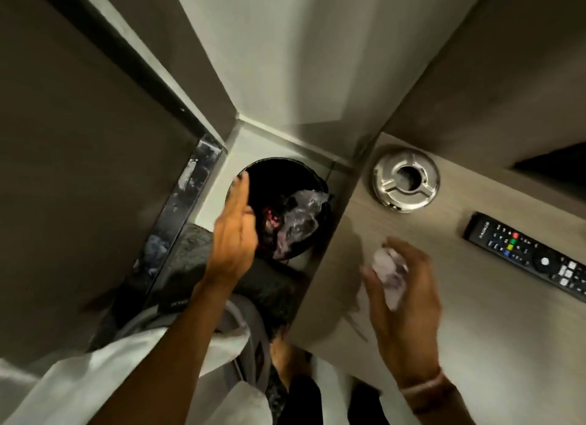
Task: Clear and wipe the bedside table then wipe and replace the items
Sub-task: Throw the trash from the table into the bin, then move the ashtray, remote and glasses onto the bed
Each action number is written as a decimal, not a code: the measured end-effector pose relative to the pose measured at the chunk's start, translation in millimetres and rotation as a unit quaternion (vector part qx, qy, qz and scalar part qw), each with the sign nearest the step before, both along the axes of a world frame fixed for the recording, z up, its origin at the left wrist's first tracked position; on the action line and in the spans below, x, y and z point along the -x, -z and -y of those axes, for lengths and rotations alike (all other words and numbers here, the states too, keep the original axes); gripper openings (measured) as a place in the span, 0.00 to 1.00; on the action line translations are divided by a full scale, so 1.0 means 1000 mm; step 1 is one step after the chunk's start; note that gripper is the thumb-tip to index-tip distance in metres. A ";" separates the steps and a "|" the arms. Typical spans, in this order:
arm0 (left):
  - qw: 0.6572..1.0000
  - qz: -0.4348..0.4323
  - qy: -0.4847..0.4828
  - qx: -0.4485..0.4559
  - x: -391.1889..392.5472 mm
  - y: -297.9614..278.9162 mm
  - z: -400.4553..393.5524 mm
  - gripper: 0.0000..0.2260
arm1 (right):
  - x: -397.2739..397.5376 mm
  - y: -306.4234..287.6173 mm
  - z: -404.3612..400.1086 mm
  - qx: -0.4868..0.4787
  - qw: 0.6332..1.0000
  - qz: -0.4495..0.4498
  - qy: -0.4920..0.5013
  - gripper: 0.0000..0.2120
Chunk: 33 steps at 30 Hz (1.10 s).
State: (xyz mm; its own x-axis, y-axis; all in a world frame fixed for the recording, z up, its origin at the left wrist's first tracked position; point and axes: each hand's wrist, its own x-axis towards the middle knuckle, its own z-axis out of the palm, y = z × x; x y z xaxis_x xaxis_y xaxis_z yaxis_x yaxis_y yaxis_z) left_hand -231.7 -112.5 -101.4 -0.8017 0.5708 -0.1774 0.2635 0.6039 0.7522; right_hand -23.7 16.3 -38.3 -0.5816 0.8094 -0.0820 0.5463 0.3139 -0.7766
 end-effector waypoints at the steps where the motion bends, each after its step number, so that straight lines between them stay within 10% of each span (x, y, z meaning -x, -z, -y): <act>1: 0.999 -0.026 -0.025 -0.014 0.004 -0.005 0.005 0.25 | 0.018 0.001 0.000 0.027 1.000 -0.010 -0.009 0.24; 9: 0.992 -0.119 -0.026 -0.019 0.030 -0.042 0.027 0.22 | 0.097 0.017 -0.010 0.004 0.972 0.147 -0.183 0.47; 18: 0.972 -0.162 0.172 -0.001 -0.025 -0.069 -0.086 0.23 | -0.081 -0.004 -0.100 -0.165 0.969 0.179 0.048 0.25; 33: 0.858 -0.162 0.380 0.305 -0.067 -0.059 -0.226 0.44 | -0.132 0.005 -0.201 -0.082 0.903 0.421 -0.034 0.33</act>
